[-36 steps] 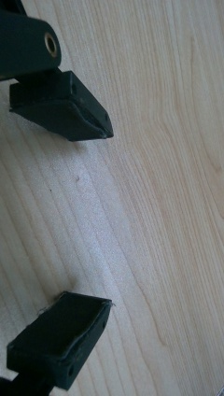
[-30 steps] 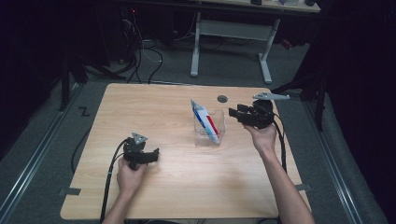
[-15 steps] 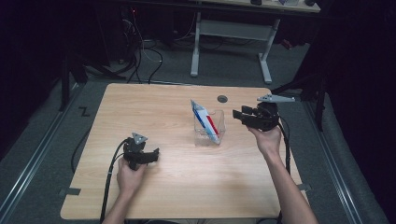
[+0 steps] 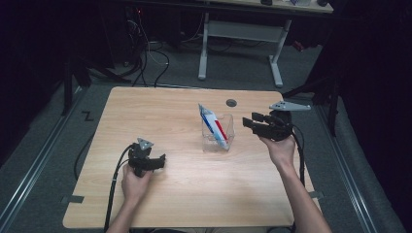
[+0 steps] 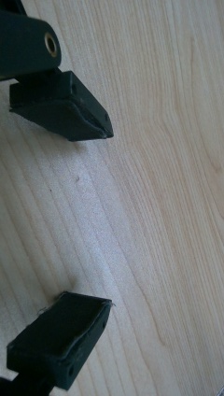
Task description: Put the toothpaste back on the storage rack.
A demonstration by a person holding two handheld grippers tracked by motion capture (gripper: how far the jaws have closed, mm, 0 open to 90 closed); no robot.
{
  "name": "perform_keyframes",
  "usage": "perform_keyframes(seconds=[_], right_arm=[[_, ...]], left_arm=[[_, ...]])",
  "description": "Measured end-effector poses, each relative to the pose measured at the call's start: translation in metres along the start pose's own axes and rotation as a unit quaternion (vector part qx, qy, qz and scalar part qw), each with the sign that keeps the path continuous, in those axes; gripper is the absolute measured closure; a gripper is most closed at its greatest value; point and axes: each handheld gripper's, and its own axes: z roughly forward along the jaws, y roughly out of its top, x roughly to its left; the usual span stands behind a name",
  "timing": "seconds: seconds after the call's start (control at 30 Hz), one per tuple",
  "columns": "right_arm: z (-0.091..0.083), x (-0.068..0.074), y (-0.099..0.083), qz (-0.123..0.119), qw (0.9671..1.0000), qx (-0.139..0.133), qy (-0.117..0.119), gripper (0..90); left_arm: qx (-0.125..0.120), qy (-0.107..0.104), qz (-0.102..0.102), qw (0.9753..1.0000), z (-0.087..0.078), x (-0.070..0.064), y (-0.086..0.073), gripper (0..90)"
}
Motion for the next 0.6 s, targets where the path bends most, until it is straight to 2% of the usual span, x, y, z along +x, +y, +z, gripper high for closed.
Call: perform_keyframes(seconds=[0.13,0.6], right_arm=[[-0.002,-0.001,-0.006,0.01,0.9999,0.003,0.012,50.6],[-0.017,-0.001,-0.019,0.019,0.9996,-0.016,0.012,50.5]], left_arm=[[0.0,0.0,0.0,1.0,0.0,0.0,0.0,15.7],[0.0,0.0,0.0,1.0,0.0,0.0,0.0,15.7]])
